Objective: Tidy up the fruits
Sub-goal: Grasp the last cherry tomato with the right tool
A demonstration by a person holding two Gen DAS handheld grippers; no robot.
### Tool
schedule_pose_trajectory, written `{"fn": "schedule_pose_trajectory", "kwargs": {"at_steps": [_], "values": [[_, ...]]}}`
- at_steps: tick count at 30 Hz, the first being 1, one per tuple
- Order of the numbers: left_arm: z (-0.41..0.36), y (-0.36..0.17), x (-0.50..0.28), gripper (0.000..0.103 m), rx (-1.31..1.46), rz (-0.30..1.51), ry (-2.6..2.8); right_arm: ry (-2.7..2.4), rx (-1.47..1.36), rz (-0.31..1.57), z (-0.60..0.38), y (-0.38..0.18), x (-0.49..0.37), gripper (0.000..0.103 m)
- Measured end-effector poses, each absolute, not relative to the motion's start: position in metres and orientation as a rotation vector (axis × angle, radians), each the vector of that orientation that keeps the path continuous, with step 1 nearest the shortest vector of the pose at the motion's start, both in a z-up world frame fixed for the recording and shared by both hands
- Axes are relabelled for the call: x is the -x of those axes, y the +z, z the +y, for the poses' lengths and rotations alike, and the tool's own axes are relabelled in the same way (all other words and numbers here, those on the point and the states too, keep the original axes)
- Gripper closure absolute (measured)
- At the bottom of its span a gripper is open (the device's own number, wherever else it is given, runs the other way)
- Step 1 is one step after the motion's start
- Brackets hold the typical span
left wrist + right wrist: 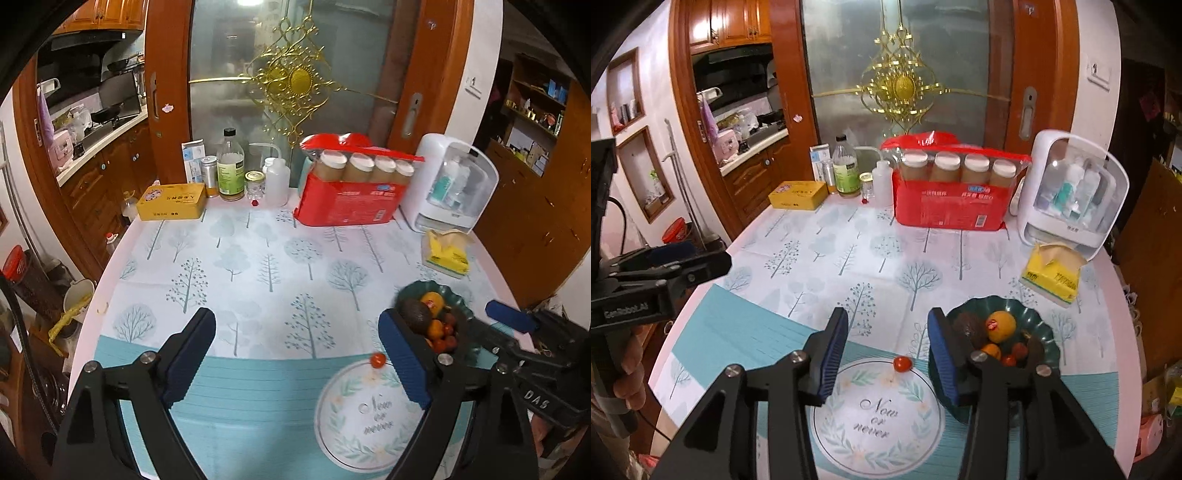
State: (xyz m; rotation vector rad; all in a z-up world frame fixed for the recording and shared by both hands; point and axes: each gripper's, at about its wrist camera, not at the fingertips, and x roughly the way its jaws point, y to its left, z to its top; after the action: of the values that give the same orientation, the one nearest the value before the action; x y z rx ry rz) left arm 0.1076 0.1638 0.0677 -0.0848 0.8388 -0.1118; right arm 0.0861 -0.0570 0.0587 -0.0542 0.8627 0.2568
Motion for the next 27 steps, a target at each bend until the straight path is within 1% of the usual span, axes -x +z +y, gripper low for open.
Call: {"fn": "schedule_pose_trajectory", "kwargs": {"at_steps": [5,10,15,19,27], "values": [[0.163,0.027,-0.14,0.014,0.084,0.89,-0.124,0.2,-0.012,0.94,-0.051,0.007,-0.106,0.058],[0.152,-0.037,-0.172,0.014,0.082,0.995,-0.148,0.137,-0.087,1.034,-0.049,-0.058,-0.113,0.058],[0.14,-0.086,-0.186,0.014,0.099,1.077,-0.192,0.074,-0.146,1.107,-0.052,-0.107,-0.117,0.058],[0.134,-0.107,-0.195,0.014,0.099,1.109,-0.221,0.027,-0.177,1.129,-0.052,-0.132,-0.122,0.058],[0.124,-0.126,-0.203,0.014,0.092,1.139,-0.257,-0.059,-0.179,1.157,-0.053,-0.163,-0.139,0.062]]}}
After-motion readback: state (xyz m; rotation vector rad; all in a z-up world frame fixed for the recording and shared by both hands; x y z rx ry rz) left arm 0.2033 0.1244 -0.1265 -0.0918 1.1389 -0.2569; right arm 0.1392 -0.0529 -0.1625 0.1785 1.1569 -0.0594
